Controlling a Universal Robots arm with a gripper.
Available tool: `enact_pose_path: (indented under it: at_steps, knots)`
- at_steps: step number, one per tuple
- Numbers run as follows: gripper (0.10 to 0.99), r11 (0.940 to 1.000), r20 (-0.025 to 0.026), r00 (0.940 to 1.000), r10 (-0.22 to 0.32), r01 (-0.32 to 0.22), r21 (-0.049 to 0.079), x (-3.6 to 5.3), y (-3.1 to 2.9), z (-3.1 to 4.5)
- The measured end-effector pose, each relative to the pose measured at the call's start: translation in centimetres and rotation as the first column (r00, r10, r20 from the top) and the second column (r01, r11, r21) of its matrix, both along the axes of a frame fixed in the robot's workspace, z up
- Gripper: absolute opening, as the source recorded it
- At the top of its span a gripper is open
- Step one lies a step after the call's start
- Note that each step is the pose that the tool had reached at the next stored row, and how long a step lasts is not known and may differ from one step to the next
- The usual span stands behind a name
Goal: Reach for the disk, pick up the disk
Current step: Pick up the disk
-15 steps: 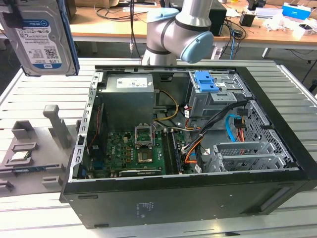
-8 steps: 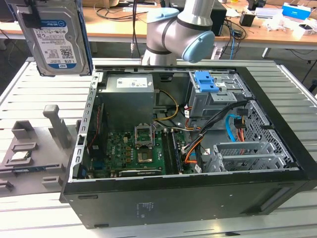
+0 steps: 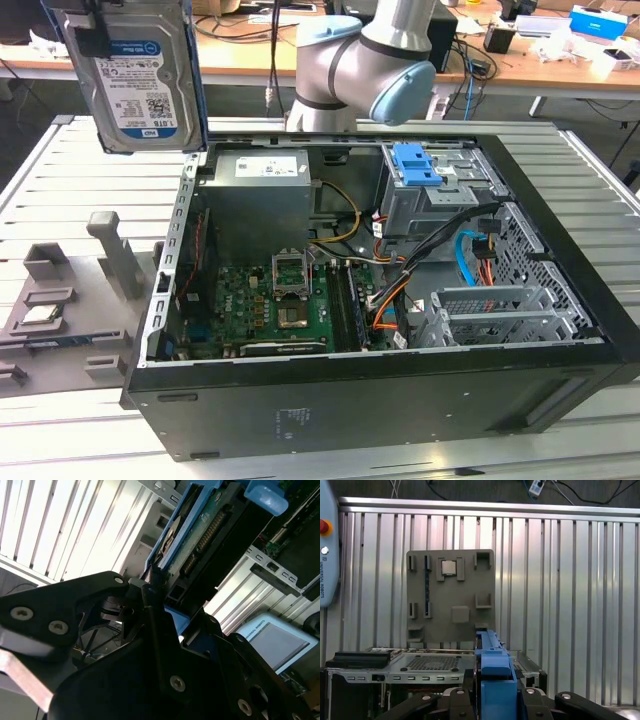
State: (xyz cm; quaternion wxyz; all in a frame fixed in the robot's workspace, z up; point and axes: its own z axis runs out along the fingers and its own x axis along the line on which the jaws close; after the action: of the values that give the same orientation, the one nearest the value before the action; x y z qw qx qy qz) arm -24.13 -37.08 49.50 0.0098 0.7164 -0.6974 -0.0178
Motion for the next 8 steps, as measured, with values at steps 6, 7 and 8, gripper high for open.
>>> enact_pose_path:
  at_steps: [6,7,8]
  knots:
    - [0.369,1.0000,-0.0001,1.0000,0.000,0.000,0.000,1.71,0.04,0.00]
    - [0.369,1.0000,-0.0002,1.0000,0.000,0.000,0.000,1.94,0.05,0.00]
    - [0.369,1.0000,-0.0002,1.0000,0.000,0.000,0.000,2.24,0.06,0.00]
